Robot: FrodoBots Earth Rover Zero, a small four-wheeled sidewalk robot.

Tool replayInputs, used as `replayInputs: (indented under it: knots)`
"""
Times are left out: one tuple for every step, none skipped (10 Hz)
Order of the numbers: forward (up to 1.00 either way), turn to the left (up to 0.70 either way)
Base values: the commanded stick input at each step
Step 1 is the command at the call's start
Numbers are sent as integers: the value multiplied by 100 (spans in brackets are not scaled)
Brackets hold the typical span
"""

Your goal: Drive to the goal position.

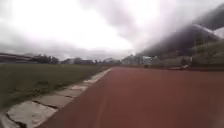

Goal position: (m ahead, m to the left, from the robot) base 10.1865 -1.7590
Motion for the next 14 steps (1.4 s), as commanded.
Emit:
replayInputs:
  knots:
    - [70, 0]
    - [70, 0]
    - [70, 0]
    - [70, 0]
    - [70, 35]
    - [70, 35]
    - [70, 35]
    - [70, 20]
    - [70, 3]
    - [70, 0]
    - [70, 0]
    - [70, 0]
    - [70, 0]
    - [70, 0]
